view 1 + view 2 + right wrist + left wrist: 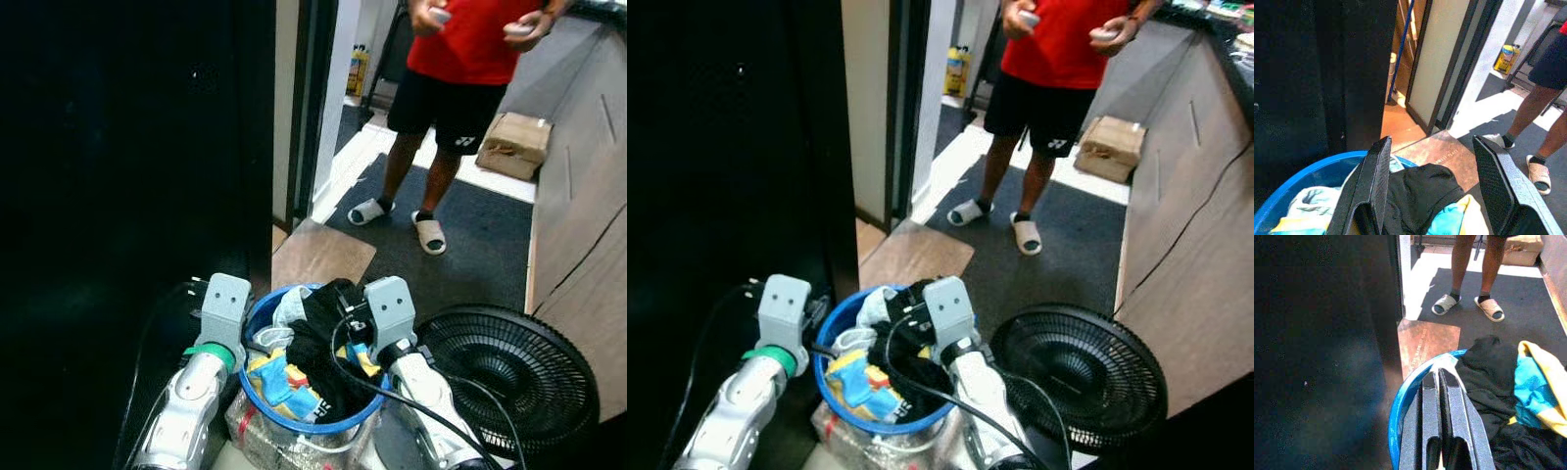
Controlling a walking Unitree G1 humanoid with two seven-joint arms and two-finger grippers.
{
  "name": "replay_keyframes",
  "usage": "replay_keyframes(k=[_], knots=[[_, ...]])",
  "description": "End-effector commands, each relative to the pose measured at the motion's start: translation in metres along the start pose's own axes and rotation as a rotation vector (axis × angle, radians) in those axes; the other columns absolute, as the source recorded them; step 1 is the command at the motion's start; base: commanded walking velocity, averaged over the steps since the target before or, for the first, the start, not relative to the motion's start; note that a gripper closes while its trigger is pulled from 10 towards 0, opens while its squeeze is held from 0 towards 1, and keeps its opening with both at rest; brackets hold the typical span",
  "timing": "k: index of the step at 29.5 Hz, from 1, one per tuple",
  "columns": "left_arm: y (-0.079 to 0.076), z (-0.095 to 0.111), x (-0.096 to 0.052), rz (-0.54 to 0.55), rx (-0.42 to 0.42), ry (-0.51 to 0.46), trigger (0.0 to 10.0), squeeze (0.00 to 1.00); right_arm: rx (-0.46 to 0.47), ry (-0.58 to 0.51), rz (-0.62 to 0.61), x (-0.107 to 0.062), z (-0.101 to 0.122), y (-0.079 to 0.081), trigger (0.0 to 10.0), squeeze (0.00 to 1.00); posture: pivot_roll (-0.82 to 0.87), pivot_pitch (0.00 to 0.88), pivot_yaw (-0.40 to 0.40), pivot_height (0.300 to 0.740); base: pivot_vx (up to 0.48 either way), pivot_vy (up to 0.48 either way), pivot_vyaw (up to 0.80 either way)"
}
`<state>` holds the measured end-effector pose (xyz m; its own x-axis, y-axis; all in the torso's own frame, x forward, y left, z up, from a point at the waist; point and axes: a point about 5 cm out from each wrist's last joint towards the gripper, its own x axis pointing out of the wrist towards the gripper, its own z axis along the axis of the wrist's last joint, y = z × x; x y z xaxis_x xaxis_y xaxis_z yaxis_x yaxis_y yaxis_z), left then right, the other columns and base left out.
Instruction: Clothes washing
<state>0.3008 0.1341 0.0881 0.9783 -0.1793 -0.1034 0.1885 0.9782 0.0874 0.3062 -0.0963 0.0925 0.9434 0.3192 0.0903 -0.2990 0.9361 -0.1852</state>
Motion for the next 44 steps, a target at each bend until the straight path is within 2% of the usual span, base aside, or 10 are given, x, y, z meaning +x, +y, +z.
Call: replay_keyframes(k=[1, 5, 6, 9, 17, 44], knots=[[-0.006, -0.018, -0.003, -0.039, 0.007, 0.071, 10.0, 0.00, 0.014, 0.039, -0.015, -0.004, -0.009, 0.001, 10.0, 0.00, 0.11, 0.000, -0.015, 0.740, 0.000, 0.000, 0.00], [-0.013, -0.023, -0.002, -0.076, 0.009, 0.089, 10.0, 0.00, 0.032, 0.058, -0.035, -0.004, -0.012, -0.001, 10.0, 0.00, 0.10, 0.000, -0.014, 0.740, 0.000, 0.000, 0.00], [-0.022, -0.023, -0.001, -0.113, 0.012, 0.085, 10.0, 0.00, 0.046, 0.071, -0.058, -0.005, -0.015, -0.005, 10.0, 0.00, 0.10, 0.000, -0.014, 0.740, 0.000, 0.000, 0.00], [-0.030, -0.022, 0.000, -0.136, 0.010, 0.082, 10.0, 0.00, 0.046, 0.078, -0.073, -0.007, -0.017, -0.009, 10.0, 0.00, 0.10, 0.000, -0.014, 0.740, 0.000, 0.000, 0.00], [-0.032, -0.026, 0.000, -0.143, 0.011, 0.093, 10.0, 0.00, 0.048, 0.072, -0.088, -0.010, -0.016, -0.009, 10.0, 0.00, 0.08, 0.007, -0.005, 0.740, 0.000, 0.000, 0.00], [-0.032, -0.022, 0.002, -0.139, 0.008, 0.070, 10.0, 0.00, 0.036, 0.033, -0.075, -0.007, -0.008, -0.006, 10.0, 0.00, 0.09, 0.013, -0.005, 0.625, 0.000, 0.000, 0.00]])
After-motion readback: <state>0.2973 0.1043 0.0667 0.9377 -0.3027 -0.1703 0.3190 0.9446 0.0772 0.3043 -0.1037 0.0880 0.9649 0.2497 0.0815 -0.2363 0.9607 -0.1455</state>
